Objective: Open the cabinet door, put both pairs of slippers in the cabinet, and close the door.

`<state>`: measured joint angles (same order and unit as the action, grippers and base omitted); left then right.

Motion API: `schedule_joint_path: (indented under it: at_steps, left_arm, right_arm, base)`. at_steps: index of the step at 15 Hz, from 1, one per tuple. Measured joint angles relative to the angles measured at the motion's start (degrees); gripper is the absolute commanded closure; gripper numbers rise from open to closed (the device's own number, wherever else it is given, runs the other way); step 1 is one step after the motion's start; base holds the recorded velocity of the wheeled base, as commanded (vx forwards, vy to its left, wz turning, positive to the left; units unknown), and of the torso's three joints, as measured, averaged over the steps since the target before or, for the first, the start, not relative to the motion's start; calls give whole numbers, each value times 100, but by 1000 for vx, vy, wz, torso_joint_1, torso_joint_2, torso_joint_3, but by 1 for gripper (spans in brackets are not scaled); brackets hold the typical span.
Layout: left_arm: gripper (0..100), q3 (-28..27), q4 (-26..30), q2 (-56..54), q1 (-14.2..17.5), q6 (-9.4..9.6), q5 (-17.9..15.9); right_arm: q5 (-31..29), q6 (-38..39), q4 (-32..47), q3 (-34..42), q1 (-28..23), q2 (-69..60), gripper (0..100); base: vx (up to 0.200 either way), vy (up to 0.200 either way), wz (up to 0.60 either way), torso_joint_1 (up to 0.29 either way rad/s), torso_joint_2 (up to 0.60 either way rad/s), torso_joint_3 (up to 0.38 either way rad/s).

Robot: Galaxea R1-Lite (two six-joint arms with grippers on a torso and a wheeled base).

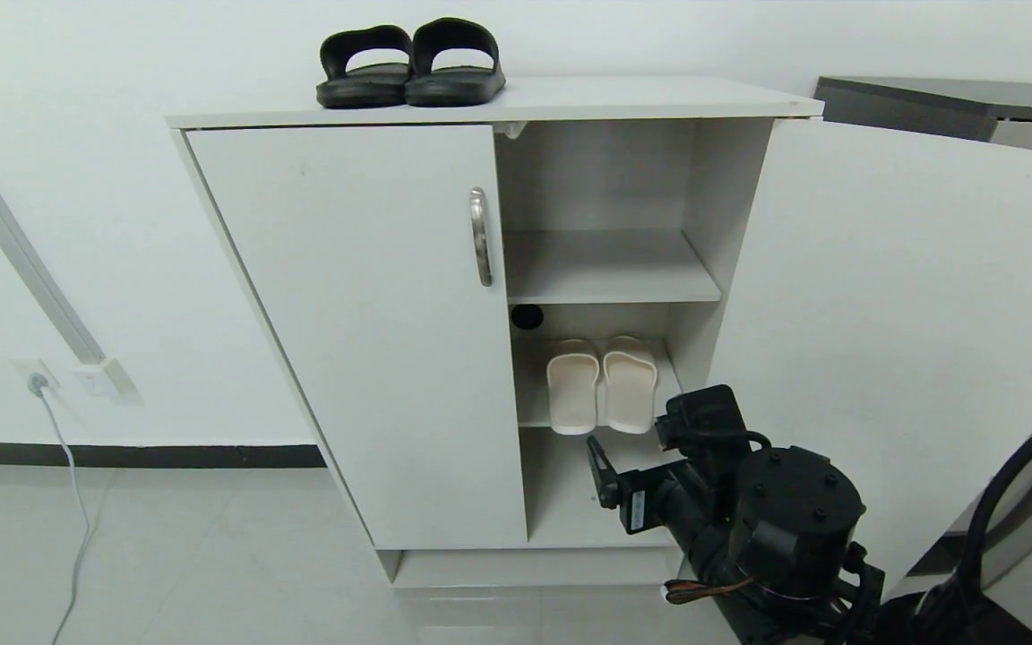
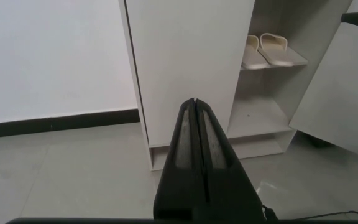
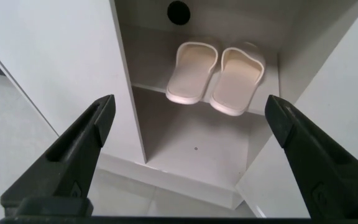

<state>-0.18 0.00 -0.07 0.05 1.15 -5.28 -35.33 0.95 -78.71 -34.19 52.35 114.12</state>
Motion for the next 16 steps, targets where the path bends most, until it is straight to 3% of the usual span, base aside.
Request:
schedule_joint_path:
  at_steps: [16]
  left_arm:
    - [100, 0, 0, 0, -2, -2, 0]
  right_arm:
    - [-6, -9, -238, -6, -9, 168, 0]
  base:
    - [0, 200, 0, 4, 2, 3]
